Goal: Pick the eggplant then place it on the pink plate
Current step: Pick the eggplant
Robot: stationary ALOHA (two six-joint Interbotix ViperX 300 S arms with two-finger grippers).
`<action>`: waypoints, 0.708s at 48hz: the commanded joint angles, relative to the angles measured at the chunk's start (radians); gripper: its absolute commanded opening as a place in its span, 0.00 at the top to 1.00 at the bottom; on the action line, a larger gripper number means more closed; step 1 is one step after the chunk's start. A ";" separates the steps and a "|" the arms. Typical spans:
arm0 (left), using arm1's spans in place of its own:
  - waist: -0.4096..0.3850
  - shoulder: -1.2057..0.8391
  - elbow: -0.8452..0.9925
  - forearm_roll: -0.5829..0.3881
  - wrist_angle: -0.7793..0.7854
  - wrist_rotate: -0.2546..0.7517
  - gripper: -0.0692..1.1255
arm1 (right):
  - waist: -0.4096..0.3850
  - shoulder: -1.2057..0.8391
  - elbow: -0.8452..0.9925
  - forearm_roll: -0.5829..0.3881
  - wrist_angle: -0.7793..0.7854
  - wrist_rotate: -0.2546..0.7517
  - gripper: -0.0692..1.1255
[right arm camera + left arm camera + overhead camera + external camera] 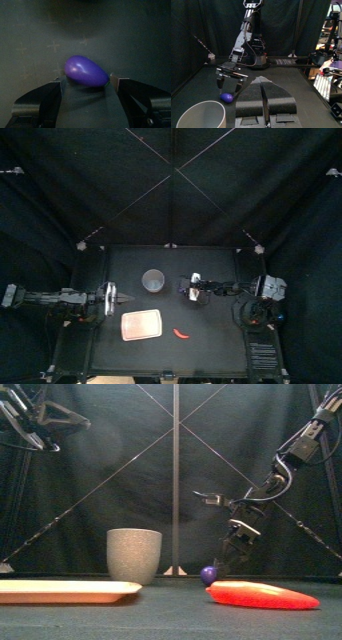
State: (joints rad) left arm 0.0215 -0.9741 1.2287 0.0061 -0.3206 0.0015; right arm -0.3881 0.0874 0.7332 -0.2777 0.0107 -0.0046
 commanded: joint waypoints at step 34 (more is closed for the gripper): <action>0.002 0.002 -0.012 0.002 0.014 0.002 0.96 | 0.015 0.078 -0.100 0.017 0.055 0.006 0.40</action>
State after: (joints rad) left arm 0.0215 -0.9741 1.2287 0.0061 -0.3037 0.0015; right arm -0.3712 0.1917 0.6427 -0.2746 0.0614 -0.0015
